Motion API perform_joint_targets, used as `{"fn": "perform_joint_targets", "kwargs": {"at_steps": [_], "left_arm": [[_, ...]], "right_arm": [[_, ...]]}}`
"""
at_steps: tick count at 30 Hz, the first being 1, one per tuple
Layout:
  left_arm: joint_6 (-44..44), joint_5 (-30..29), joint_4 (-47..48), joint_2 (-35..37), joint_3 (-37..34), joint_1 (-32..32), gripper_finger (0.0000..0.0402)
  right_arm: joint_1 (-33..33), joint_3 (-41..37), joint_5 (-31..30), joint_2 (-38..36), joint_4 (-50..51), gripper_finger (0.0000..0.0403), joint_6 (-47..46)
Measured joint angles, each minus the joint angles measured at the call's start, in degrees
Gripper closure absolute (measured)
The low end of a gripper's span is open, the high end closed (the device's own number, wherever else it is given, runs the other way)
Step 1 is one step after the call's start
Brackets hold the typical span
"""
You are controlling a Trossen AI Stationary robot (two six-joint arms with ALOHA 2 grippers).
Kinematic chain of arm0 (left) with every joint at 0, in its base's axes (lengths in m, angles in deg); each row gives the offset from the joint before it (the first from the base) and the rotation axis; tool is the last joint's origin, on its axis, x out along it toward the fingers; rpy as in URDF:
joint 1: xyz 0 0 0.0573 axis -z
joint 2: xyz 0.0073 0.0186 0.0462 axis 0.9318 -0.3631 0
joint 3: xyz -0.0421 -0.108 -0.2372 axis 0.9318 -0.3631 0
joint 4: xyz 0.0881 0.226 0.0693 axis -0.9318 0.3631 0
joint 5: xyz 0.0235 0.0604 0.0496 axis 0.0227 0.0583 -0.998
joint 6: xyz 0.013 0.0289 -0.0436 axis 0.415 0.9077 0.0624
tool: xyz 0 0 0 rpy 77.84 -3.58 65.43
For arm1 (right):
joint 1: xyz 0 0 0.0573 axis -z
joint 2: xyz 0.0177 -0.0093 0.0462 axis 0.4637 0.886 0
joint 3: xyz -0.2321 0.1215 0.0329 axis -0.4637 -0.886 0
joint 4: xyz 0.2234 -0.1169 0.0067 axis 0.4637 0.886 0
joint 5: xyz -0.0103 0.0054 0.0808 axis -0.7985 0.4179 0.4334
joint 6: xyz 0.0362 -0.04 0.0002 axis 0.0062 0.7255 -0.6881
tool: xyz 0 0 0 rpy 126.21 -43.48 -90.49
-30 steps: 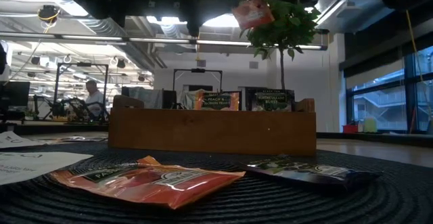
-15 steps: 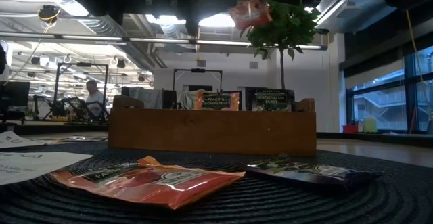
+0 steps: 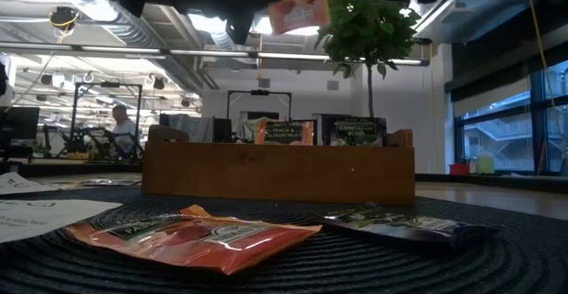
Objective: Pick & Place Tea
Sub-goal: Put the orange black tea bag into the middle section of the wooden organizer
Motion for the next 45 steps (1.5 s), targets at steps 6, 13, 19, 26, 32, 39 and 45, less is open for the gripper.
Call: {"fn": "perform_joint_targets", "kwargs": {"at_steps": [6,13,19,26,32,39,45], "left_arm": [[1.54,-0.7,-0.15,0.0,0.0,1.84,0.0399],[2.85,-0.63,-0.12,0.0,0.0,2.63,0.0399],[2.77,-0.63,0.19,0.0,0.0,2.63,0.0399],[2.75,-0.63,1.15,0.0,0.0,2.63,0.0399],[2.77,-0.63,1.18,0.0,0.0,2.63,0.0397],[5.17,-0.13,1.7,0.0,0.0,2.63,0.0398],[5.26,-0.08,1.84,0.0,0.0,2.63,0.04]], "right_arm": [[-0.01,-0.01,7.19,0.01,3.62,0.0364,-1.14],[0.0,0.0,7.25,0.02,5.01,0.0365,-2.11],[0.19,0.0,13.88,0.02,4.95,0.0362,-3.61],[1.45,0.0,17.68,0.02,3.51,0.0283,-5.08],[2.8,0.0,17.76,0.02,1.48,0.0204,-5.07],[7.54,0.0,24.27,0.02,1.03,0.0189,-15.29],[11.48,0.0,37.03,0.02,1.07,0.0211,-20.24]]}}
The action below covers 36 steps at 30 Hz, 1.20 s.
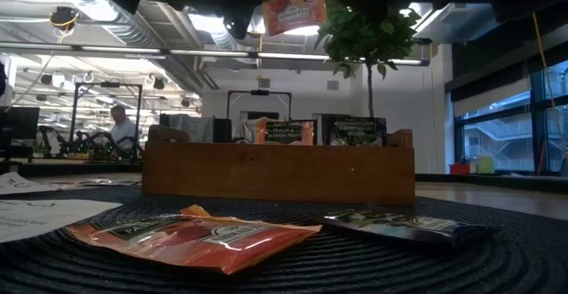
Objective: Pick & Place Tea
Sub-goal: Put the orange black tea bag into the middle section of the wooden organizer
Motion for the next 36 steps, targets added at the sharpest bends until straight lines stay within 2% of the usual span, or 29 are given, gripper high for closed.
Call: {"fn": "perform_joint_targets", "kwargs": {"at_steps": [10,17,23,27,31,36], "left_arm": [[-0.05,-0.04,0.23,0.0,0.0,0.0,0.04],[-0.63,-2.86,-0.31,0.0,0.0,0.0,0.04],[-1.11,-3.08,-0.36,0.0,0.0,-0.02,0.0397],[-1.12,-3.1,-0.38,0.0,0.0,-0.02,0.04],[-1.14,-3.13,-0.38,0.0,0.0,-0.02,0.0397],[-1.14,-3.13,-0.32,0.0,0.0,0.0,0.04]], "right_arm": [[0.4,2.73,1.64,0.0,2.83,0.0266,1.86],[0.66,3.34,0.59,0.02,4.39,0.0281,1.65],[1.38,3.34,-0.16,0.02,4.77,0.0298,-1.16],[1.77,3.34,-0.35,0.02,4.88,0.0331,-1.43],[1.74,3.34,-0.34,0.02,4.9,0.0388,-1.03],[1.72,3.34,-0.36,0.02,5.01,0.0397,0.26]]}}
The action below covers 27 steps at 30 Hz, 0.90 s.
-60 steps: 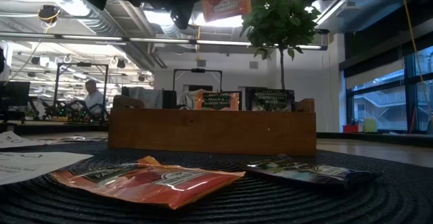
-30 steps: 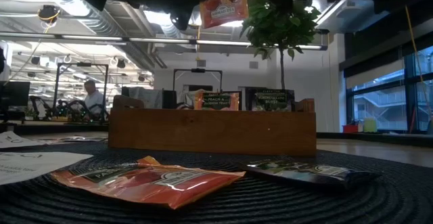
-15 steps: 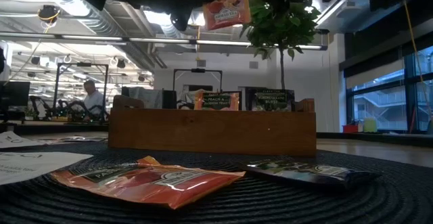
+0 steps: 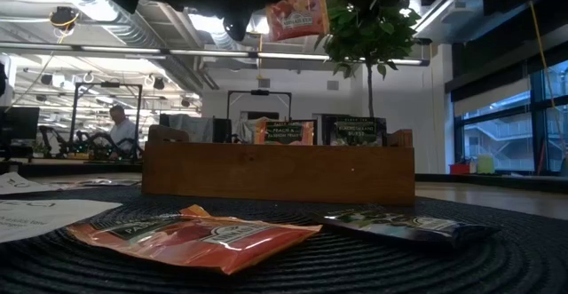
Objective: Pick & Place Tea
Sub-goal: Put the orange black tea bag into the middle section of the wooden organizer
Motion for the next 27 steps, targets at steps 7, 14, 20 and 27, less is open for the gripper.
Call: {"fn": "perform_joint_targets", "kwargs": {"at_steps": [7,14,20,27], "left_arm": [[0.02,-0.01,0.0,0.0,0.0,-0.02,0.0398],[0.01,0.0,0.0,0.0,0.0,-0.02,0.0397],[-0.07,0.0,0.02,0.0,0.0,-0.02,0.0399],[-0.94,0.0,0.82,0.0,0.0,-0.02,0.04]], "right_arm": [[0.02,0.02,0.03,0.0,0.02,0.0378,0.14],[0.02,0.02,1.38,0.0,0.02,0.0341,2.27],[0.01,0.02,1.52,-0.4,0.95,0.0271,3.15],[-0.22,0.04,-0.62,-8.19,14.29,0.0215,1.43]]}}
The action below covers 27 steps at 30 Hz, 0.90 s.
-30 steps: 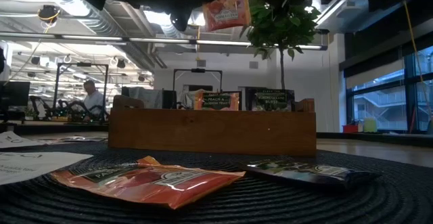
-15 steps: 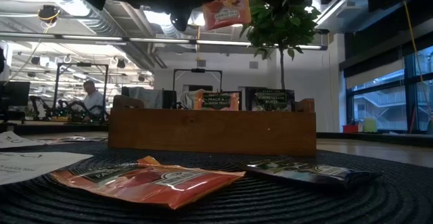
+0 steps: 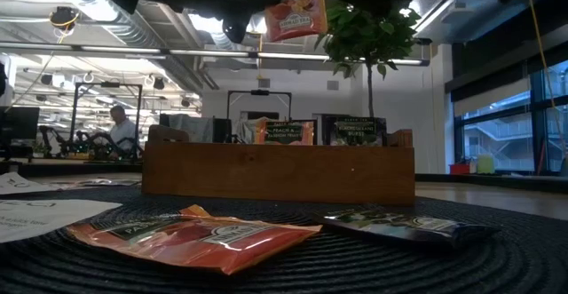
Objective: Pick & Place Tea
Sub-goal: Put the orange black tea bag into the middle section of the wooden organizer
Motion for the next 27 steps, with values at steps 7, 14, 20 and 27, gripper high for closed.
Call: {"fn": "perform_joint_targets", "kwargs": {"at_steps": [7,14,20,27], "left_arm": [[-2.07,-0.92,-1.49,-1.11,-2.02,0.02,0.0398],[-6.02,-1.39,-5.48,-8.79,-3.06,0.02,0.0399],[-6.69,-1.16,-6.78,-13.47,-3.04,0.02,0.0398],[-6.67,-1.25,-4.86,-13.57,-3.04,0.02,0.0399]], "right_arm": [[-4.01,0.04,-2.04,-7.44,15.8,0.0206,-4.28],[-7.12,0.02,-13.04,-7.26,20.12,0.0205,-6.39],[-7.34,0.02,-13.35,-7.22,20.55,0.0205,-7.64],[-7.32,0.01,-13.41,-7.22,21.48,0.0205,-7.84]]}}
